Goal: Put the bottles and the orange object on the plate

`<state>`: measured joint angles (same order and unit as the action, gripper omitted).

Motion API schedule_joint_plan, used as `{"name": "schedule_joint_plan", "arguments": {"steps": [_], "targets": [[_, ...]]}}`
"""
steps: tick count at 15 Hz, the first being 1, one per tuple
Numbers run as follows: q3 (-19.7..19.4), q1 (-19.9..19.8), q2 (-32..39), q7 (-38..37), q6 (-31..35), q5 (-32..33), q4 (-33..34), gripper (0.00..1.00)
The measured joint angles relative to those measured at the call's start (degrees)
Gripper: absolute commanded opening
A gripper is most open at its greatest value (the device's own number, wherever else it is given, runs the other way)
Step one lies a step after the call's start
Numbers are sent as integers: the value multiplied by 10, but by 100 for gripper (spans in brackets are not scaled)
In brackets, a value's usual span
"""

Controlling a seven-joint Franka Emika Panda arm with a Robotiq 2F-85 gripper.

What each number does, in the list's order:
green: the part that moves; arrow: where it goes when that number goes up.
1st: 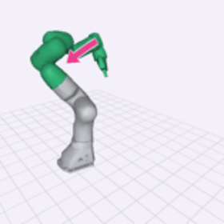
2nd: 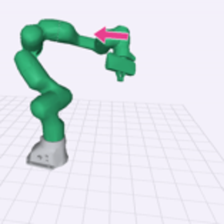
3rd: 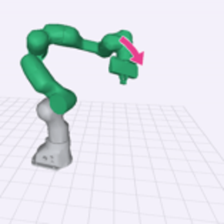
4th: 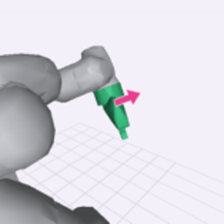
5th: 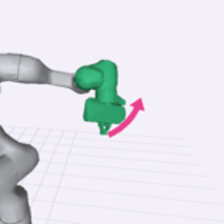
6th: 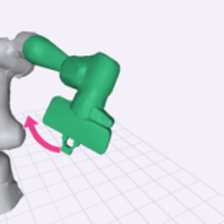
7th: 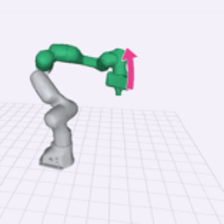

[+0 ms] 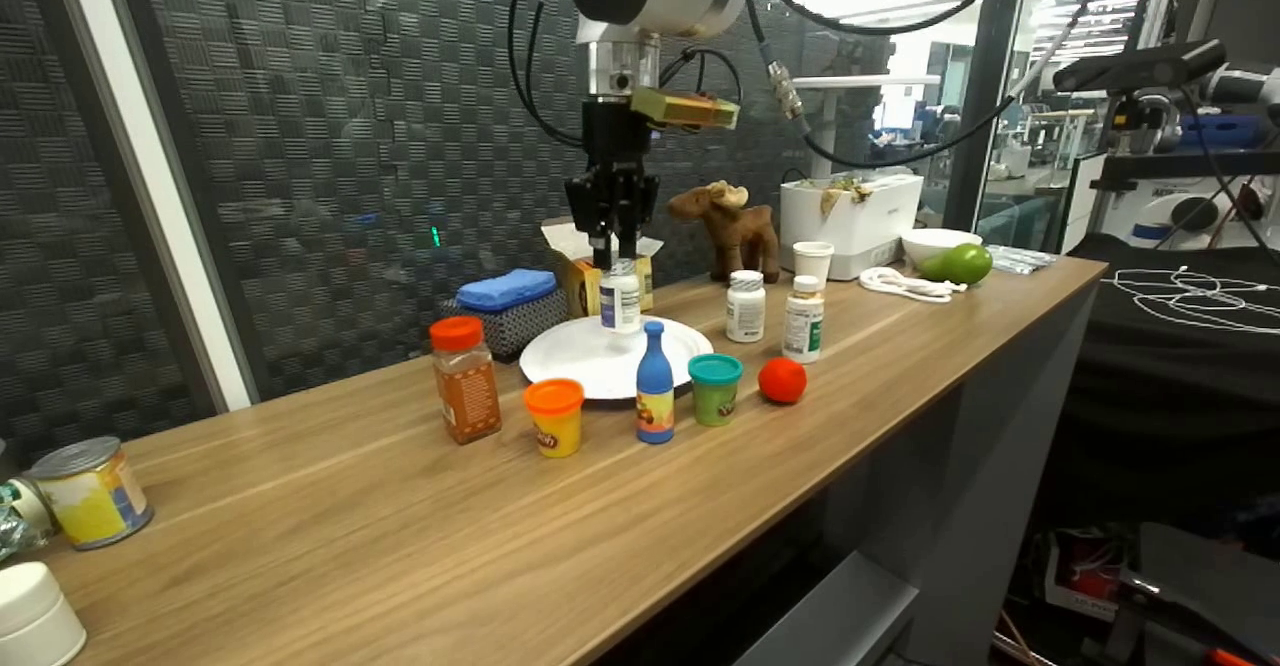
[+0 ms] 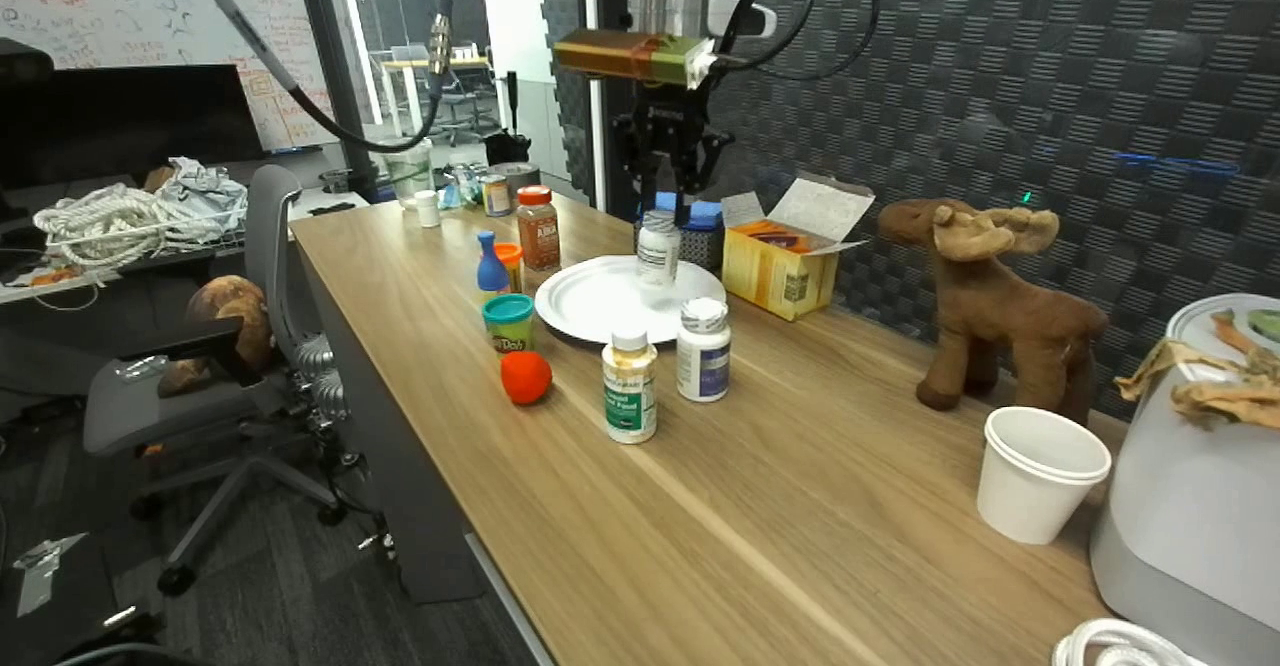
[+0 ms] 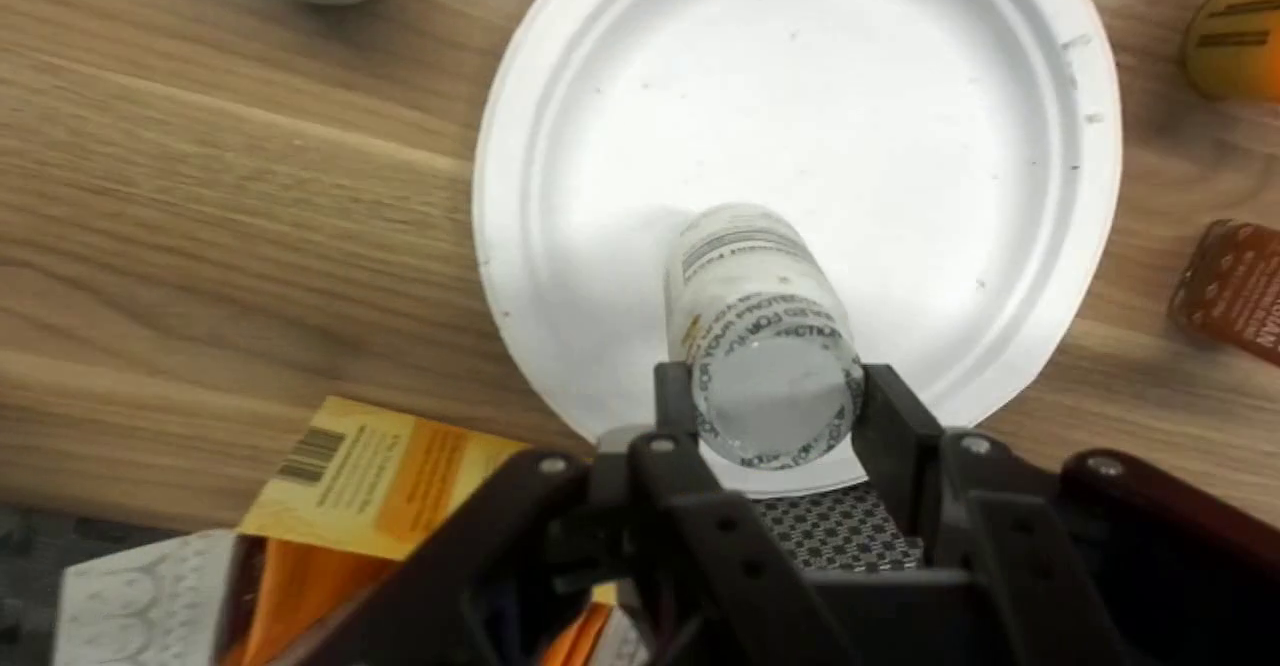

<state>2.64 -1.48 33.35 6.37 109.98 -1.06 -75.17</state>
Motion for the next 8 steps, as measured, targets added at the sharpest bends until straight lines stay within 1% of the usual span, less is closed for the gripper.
{"name": "schedule_joint_plan", "arguments": {"steps": [4, 8], "targets": [[5, 14, 36, 5, -8, 3, 31, 19], [4, 16, 60, 7, -8, 9, 60, 19]]}}
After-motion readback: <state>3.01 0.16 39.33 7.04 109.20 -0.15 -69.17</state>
